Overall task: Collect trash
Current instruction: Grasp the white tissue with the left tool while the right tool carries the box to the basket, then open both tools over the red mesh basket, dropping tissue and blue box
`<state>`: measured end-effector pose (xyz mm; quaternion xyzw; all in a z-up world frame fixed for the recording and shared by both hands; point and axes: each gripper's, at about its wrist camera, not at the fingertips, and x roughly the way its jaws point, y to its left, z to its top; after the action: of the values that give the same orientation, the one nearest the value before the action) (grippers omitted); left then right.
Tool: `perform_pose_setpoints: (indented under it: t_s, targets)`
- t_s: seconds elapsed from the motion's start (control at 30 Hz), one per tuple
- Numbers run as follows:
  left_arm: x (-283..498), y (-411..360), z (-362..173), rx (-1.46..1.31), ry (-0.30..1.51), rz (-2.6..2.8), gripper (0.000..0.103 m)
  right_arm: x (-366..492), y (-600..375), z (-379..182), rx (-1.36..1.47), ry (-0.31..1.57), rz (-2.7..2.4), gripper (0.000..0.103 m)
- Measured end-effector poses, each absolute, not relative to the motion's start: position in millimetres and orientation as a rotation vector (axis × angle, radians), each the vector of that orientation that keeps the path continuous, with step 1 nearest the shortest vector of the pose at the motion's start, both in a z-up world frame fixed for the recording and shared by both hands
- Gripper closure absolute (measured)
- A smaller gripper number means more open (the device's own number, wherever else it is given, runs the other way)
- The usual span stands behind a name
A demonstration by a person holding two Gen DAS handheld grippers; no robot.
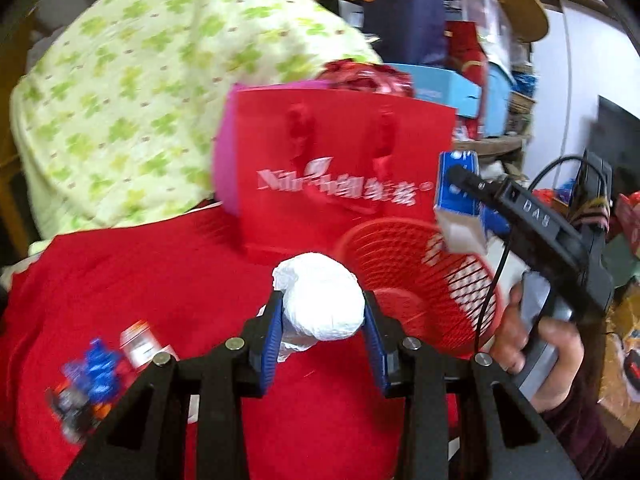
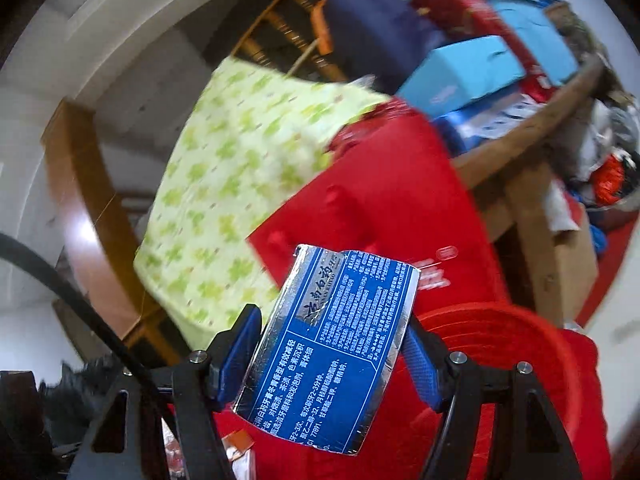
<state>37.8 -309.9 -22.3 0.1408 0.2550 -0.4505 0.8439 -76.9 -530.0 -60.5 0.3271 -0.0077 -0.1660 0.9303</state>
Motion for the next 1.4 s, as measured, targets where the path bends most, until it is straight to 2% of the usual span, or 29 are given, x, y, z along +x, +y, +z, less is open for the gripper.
perform_pose_setpoints:
  t_s: [0.13, 0.23, 0.27, 0.3, 0.43, 0.6, 0.97, 1.17, 1.4]
  targets:
    - [33, -355, -25, 0.293, 0.548, -1.020, 0.060, -85, -558, -66, 0.744, -0.037, -0.370, 0.030]
    - [31, -383, -34, 0.297, 0.560, -1.036, 0.041, -91, -571, -73, 0.791, -0.037, -0.385, 0.022]
    - [30, -386, -37, 0.297, 0.559, -1.032, 0.030, -92, -572, -74, 0.795, -0.038, -0.390, 0.022]
    - [30, -390, -40, 0.289, 0.558, -1.028, 0.028, -93, -576, -76, 0.803, -0.036, -0.395, 0.022]
    - [35, -382, -52, 0.264, 0.595, -1.010, 0.028, -92, -575, -78, 0.801, -0.030, -0.398, 0.021]
    - [44, -338, -64, 0.244, 0.609, -0.942, 0.028, -86, -552, -66, 0.715, -0.043, -0.369, 0.022]
    - [76, -163, -105, 0.185, 0.687, -0.604, 0.027, -42, -447, -33, 0.500, -0.068, -0.128, 0.021]
    - [89, -82, -120, 0.178, 0.680, -0.360, 0.026, 0, -385, -36, 0.407, 0.033, -0.016, 0.020]
    - [93, -67, -136, 0.157, 0.711, -0.311, 0.025, 72, -356, -72, 0.483, 0.302, 0.082, 0.020]
